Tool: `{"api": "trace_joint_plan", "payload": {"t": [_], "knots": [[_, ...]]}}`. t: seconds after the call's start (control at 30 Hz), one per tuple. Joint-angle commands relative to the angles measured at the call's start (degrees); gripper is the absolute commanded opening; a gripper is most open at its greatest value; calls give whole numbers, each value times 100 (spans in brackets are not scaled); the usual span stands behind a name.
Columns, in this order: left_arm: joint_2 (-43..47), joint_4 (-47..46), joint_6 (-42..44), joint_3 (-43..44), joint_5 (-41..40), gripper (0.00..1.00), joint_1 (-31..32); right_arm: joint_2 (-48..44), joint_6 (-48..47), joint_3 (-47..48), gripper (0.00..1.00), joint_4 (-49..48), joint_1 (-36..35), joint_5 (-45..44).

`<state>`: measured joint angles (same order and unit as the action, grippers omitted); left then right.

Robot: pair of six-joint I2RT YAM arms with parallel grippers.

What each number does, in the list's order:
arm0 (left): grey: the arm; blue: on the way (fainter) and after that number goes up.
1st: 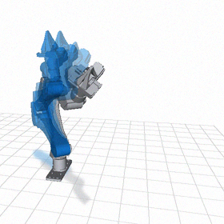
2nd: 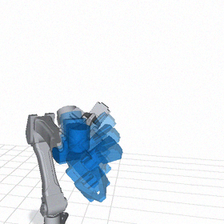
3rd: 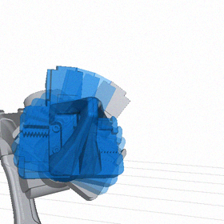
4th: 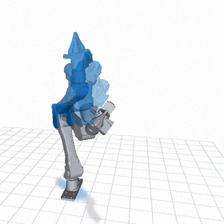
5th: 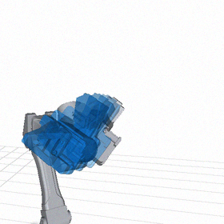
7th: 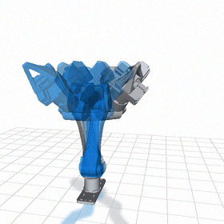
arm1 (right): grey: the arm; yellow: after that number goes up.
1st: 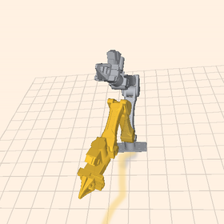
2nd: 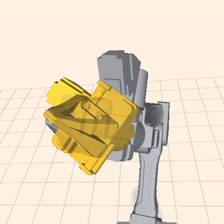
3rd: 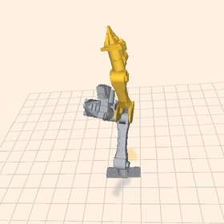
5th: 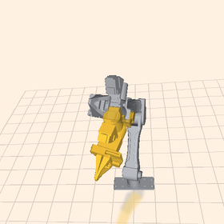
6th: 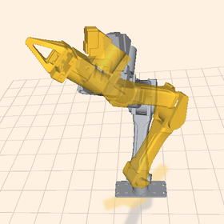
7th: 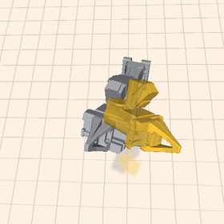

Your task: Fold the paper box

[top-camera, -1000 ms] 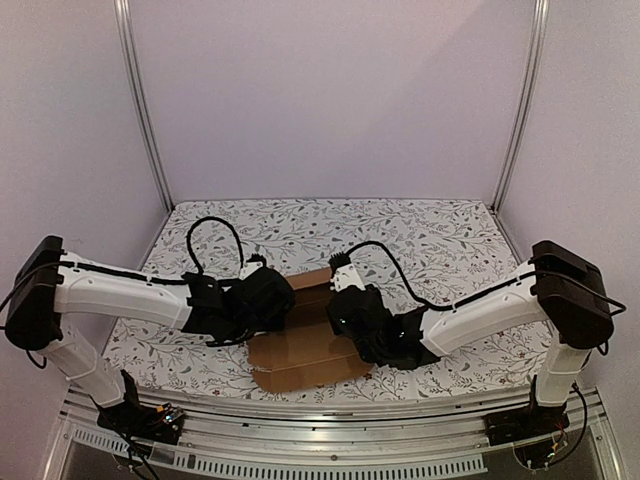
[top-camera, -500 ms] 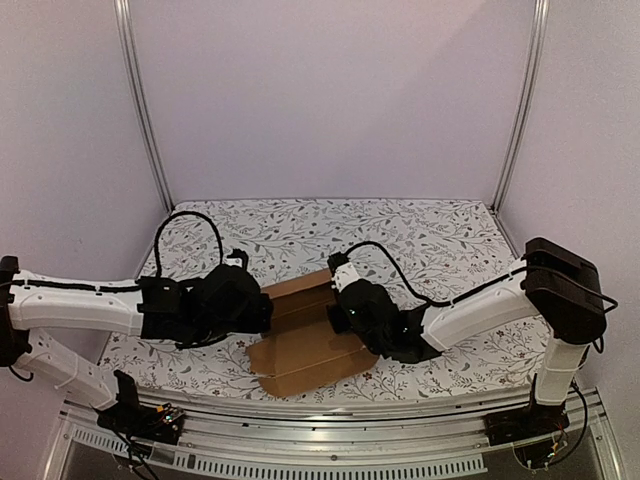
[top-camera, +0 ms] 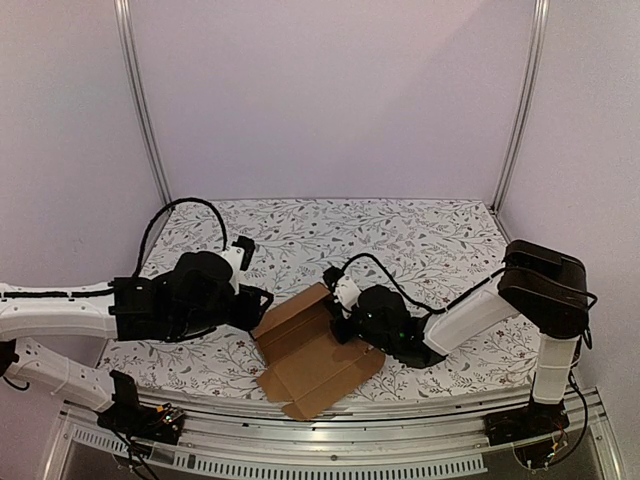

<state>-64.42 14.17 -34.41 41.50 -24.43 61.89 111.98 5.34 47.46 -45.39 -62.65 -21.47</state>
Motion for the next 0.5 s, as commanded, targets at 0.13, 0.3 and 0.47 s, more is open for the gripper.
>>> {"api": "trace_joint_plan", "payload": {"t": [0.13,0.3,0.47], "knots": [[-625,-939,706,584,1133,0,-437,309,-153,-103,0,-669,81,678],[-1101,-1437,726,702,1716,0,-571,413,-147,-187,0,-936,82,755],[-1575,-1927,588,755,2124,0,-713,532,-85,-185,0,-1068,82,829]]}}
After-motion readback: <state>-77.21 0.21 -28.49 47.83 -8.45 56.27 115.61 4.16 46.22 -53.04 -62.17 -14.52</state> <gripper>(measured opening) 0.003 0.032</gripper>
